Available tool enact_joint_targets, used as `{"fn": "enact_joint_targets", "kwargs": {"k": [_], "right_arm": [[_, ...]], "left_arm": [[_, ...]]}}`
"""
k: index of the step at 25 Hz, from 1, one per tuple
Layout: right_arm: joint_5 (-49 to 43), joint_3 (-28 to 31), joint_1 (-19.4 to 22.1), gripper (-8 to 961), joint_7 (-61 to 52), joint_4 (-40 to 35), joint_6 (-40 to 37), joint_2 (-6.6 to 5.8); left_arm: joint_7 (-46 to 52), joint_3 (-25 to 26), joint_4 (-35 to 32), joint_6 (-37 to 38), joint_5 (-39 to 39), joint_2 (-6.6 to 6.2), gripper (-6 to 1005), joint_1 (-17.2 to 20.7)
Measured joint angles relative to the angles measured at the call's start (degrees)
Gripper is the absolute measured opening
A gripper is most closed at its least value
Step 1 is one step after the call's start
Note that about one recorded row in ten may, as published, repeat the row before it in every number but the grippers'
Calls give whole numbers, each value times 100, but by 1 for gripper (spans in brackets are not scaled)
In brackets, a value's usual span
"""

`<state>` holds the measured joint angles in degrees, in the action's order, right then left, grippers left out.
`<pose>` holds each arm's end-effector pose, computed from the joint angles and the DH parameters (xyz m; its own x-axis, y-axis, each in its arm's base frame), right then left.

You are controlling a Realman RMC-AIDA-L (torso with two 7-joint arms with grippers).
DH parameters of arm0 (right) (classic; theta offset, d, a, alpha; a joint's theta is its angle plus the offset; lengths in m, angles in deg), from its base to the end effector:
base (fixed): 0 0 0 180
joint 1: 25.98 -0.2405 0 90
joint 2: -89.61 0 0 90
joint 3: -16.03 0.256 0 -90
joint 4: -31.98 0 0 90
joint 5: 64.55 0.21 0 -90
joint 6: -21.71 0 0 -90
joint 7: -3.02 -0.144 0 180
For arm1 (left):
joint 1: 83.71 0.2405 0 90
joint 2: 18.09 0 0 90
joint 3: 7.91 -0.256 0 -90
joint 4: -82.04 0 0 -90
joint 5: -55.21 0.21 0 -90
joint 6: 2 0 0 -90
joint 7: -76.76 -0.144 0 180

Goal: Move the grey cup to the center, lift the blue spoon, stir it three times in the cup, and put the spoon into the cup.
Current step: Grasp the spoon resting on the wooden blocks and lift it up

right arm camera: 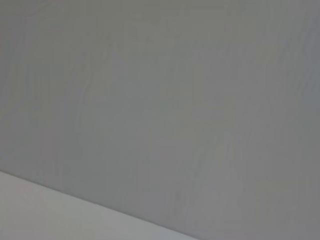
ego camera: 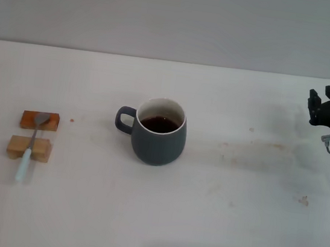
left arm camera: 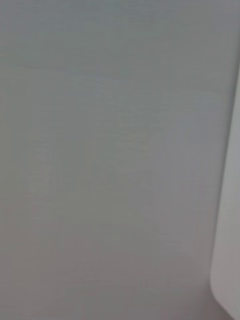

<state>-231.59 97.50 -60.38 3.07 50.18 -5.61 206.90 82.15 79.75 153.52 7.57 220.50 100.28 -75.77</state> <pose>0.3102 0.4149 -0.0238 0.8781 -0.2486 -0.4087 -0.4645 -0.2386 -0.8528 -0.3448 0.2963 0.0693 0.6326 0.2406 0.7362 0.7231 0.1569 -0.6727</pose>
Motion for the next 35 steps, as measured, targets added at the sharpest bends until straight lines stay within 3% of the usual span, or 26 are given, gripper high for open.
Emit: {"fn": "enact_joint_targets", "kwargs": {"k": [3, 13, 35], "right_arm": [[0, 38, -14, 294, 4, -3, 15, -20], [0, 101, -144, 294, 9, -10, 46, -45], [-4, 185, -151, 293, 13, -11, 61, -60]], "left_arm": [[-48, -374, 430, 365, 0, 4, 594, 548], [-98, -1443, 703, 869, -15, 6, 591, 1494], [-35, -2365, 383, 1189, -440, -18, 584, 1714]]}}
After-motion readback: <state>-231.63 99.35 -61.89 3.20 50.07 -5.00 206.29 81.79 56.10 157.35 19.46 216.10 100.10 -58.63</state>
